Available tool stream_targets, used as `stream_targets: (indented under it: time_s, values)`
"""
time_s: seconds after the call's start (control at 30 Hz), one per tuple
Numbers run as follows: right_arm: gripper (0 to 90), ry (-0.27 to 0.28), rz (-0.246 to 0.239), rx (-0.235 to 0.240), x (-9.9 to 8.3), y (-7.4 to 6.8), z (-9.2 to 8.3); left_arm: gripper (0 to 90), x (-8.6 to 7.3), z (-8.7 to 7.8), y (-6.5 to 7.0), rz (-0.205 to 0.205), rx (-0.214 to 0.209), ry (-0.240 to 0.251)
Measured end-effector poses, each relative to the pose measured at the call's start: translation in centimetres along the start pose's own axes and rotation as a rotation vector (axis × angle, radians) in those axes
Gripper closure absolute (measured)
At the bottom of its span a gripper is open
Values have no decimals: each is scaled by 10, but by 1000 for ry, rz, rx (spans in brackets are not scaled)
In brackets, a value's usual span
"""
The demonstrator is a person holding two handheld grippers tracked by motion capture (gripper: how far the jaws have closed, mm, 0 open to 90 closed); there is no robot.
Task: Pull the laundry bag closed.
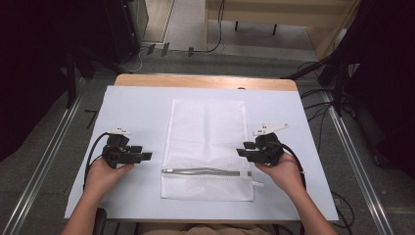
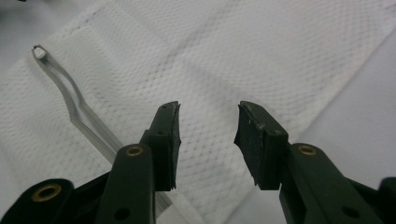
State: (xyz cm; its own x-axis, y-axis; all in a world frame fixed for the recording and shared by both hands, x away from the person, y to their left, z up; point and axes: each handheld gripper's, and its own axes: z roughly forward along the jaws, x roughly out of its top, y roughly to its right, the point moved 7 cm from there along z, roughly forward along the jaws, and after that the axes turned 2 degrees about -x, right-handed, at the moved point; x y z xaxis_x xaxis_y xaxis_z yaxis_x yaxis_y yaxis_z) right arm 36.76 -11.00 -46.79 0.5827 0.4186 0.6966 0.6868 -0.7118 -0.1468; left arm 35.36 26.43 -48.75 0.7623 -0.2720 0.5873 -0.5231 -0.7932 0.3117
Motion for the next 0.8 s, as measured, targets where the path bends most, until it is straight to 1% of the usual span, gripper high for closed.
stream_targets:
  time_s: [0.03, 0.1, 0.13, 0.2, 0.23, 0.27, 0.3, 0.33, 0.37, 0.4, 0.43, 0.5, 0.53, 0.57, 0.6, 0.63, 0.67, 0.7, 0.73, 0.8]
  values:
    - [610, -7, 6, 5, 1, -2, 1, 419, 0, -1, 0, 6, 1, -3]
    - [625, -15, -8, 13, 5, -8, 6, 423, 0, -2, 0, 7, -3, 4]
    - [625, -15, -8, 13, 5, -8, 6, 423, 0, -2, 0, 12, 0, 5]
    - [630, -8, -5, 26, 9, -12, 10, 437, 0, -2, 0, 16, 8, 3]
    - [630, -8, -5, 26, 9, -12, 10, 437, 0, -2, 0, 10, 2, 1]
    - [634, -9, -15, 34, 11, -18, 13, 437, 0, -2, -1, 5, 3, 3]
    - [633, -7, -21, 38, 13, -21, 15, 437, 1, -3, -1, 4, 0, 7]
    - [633, -7, -21, 38, 13, -21, 15, 437, 1, -3, -1, 2, -1, 8]
    - [628, -5, -35, 46, 16, -26, 18, 435, 1, -3, -1, -3, -2, 10]
    - [628, -5, -35, 46, 16, -26, 18, 435, 1, -4, -1, -4, -5, 9]
    - [618, -3, -42, 52, 20, -31, 20, 431, 0, -4, -1, -4, -7, 8]
    - [618, -4, -43, 52, 21, -34, 21, 430, 1, -4, -1, 2, -6, 8]
    - [618, -6, -47, 55, 23, -36, 22, 430, 1, -3, 0, -4, -10, 11]
    - [620, -6, -53, 63, 23, -39, 23, 427, 1, -3, 0, -8, -15, 13]
    - [635, -13, -70, 69, 24, -44, 26, 426, 1, -3, 0, -3, -16, 13]
    - [635, -13, -70, 69, 24, -44, 26, 426, 1, -3, 0, -3, -16, 13]
    - [640, -18, -69, 76, 24, -47, 27, 426, 1, -3, -1, -4, -14, 13]
    - [651, -17, -78, 79, 24, -49, 28, 426, 2, -4, -1, -6, -17, 19]
    - [656, -16, -74, 84, 25, -51, 29, 426, 2, -4, -1, -13, -19, 25]
    - [669, -5, -67, 77, 28, -53, 31, 423, 3, -4, -1, -12, -21, 29]
